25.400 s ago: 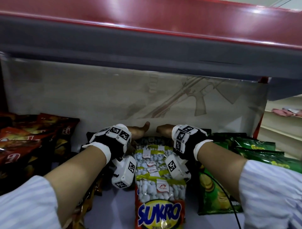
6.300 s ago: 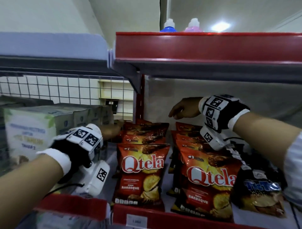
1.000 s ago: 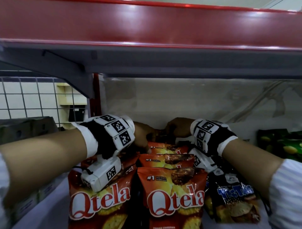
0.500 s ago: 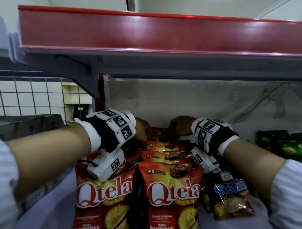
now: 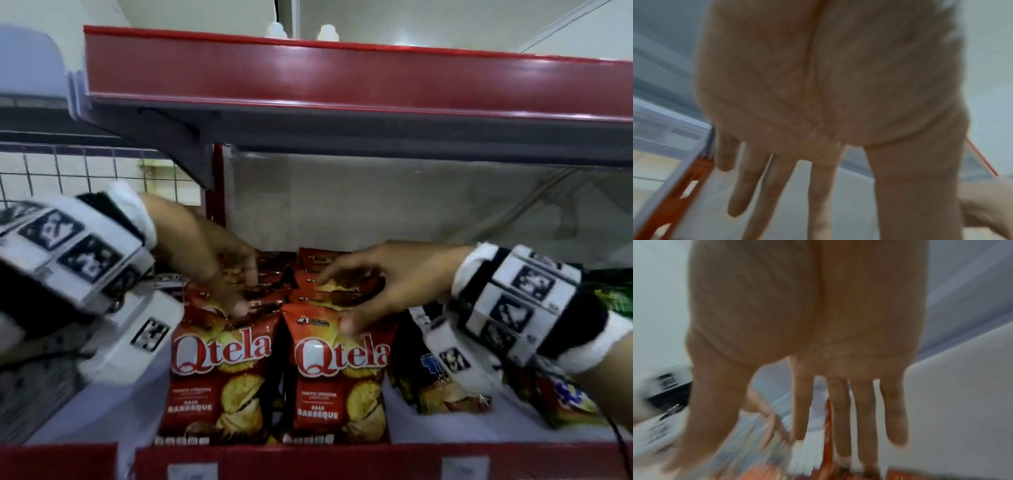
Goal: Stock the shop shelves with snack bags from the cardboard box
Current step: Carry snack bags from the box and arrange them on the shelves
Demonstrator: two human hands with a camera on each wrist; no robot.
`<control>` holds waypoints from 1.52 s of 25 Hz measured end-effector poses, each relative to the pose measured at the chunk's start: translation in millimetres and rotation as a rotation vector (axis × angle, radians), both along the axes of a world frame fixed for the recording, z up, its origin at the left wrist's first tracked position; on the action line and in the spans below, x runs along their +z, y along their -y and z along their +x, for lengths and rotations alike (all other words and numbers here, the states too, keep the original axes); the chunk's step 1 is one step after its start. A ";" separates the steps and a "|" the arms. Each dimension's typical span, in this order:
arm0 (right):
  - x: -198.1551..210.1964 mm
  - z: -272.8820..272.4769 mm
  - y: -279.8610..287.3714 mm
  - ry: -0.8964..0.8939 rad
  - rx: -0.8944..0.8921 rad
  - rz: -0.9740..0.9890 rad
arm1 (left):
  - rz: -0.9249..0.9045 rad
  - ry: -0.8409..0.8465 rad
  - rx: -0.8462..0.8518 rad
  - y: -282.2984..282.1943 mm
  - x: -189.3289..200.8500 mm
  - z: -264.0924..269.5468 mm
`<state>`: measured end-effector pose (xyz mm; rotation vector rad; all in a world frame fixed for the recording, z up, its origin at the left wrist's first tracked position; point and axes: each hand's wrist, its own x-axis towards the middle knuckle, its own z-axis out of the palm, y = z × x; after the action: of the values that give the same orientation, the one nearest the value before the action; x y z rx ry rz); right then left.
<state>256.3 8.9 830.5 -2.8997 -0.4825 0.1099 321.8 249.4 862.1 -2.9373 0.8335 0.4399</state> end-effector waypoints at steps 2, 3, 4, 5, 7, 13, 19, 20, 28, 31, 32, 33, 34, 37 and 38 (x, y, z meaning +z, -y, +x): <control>-28.9 -17.5 -7.2 0.054 0.029 -0.048 | -0.014 0.051 0.040 -17.2 -34.4 -10.6; -42.3 -22.0 -9.0 0.098 0.047 -0.078 | 0.013 0.106 0.019 -23.1 -54.4 -14.0; -53.3 -23.1 -10.5 0.150 0.057 -0.109 | 0.045 0.179 0.000 -26.6 -73.7 -16.0; -61.5 -21.8 -11.9 0.199 0.043 -0.133 | 0.031 0.274 -0.025 -28.5 -90.8 -16.4; -67.4 -15.9 -14.5 0.263 -0.023 -0.156 | -0.088 0.447 -0.058 -29.1 -110.1 -11.4; -28.7 -7.4 -31.9 0.079 -0.030 -0.156 | -0.315 0.618 -0.012 -40.6 -130.3 -4.9; 38.5 77.2 -79.2 0.123 -0.020 -0.399 | -0.937 -0.063 0.118 -62.7 -139.3 13.3; 40.5 96.8 -87.3 0.102 -0.022 -0.424 | -0.970 -0.143 0.097 -64.8 -142.1 18.5; 0.9 173.6 -117.7 -0.006 -0.015 -0.405 | -1.190 -0.351 -0.071 -60.7 -169.8 39.9; 4.4 177.5 -119.6 0.068 0.004 -0.370 | -1.256 -0.344 -0.147 -60.0 -176.6 45.3; 7.2 177.0 -117.5 0.085 -0.008 -0.357 | -1.276 -0.328 -0.152 -57.5 -178.1 46.3; 8.2 177.4 -116.1 0.092 -0.016 -0.345 | -1.294 -0.319 -0.160 -56.2 -179.2 46.6; 5.8 177.0 -115.0 0.074 -0.029 -0.338 | -1.303 -0.315 -0.163 -55.6 -181.2 46.6; 1.6 171.2 -109.1 0.014 -0.041 -0.260 | -1.315 -0.297 -0.131 -54.2 -188.3 43.9; 5.3 166.8 -107.4 0.003 -0.036 -0.216 | -1.314 -0.295 -0.105 -53.9 -190.3 41.2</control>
<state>423.1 116.3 835.8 -3.1181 -0.4433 0.1619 362.9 303.3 671.8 -3.9485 1.8877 0.4110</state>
